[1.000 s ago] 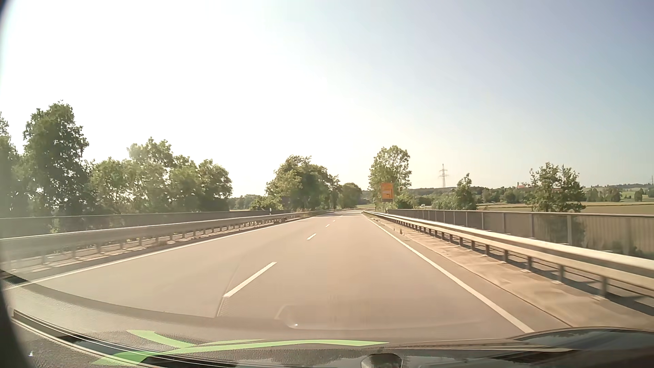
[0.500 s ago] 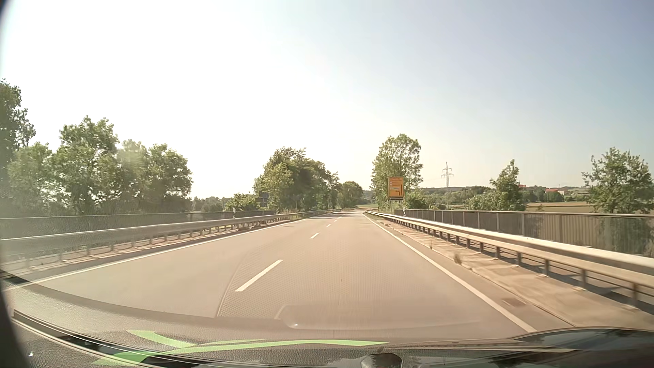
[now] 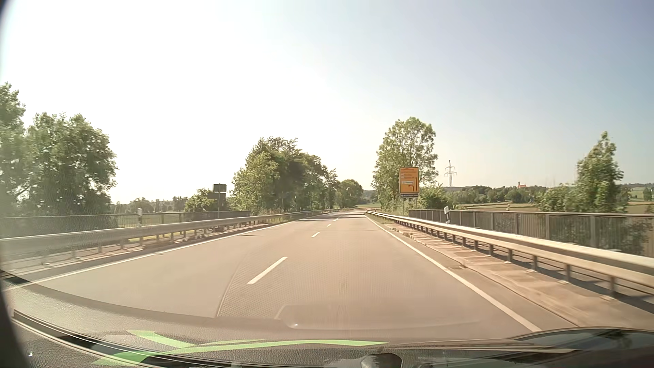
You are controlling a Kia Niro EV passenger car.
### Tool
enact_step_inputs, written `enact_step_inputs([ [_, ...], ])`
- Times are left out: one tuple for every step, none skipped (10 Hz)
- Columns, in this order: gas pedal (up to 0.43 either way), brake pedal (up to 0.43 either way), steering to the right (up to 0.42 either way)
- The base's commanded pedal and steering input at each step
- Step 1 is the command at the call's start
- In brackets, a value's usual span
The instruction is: Follow the waypoints while adhering to traffic rules and regulations
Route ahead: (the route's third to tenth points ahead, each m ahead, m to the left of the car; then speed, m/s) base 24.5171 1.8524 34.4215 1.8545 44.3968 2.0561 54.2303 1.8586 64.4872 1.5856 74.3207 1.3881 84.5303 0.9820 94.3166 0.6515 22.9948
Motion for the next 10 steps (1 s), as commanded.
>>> enact_step_inputs([
  [0.24,0.0,-0.001],
  [0.22,0.0,-0.001],
  [0.22,0.0,0.0],
  [0.209,0.0,0.0],
  [0.209,0.0,0.0],
  [0.209,0.0,0.0],
  [0.209,0.0,0.0],
  [0.209,0.0,0.0],
  [0.209,0.0,0.0],
  [0.197,0.0,0.0],
])
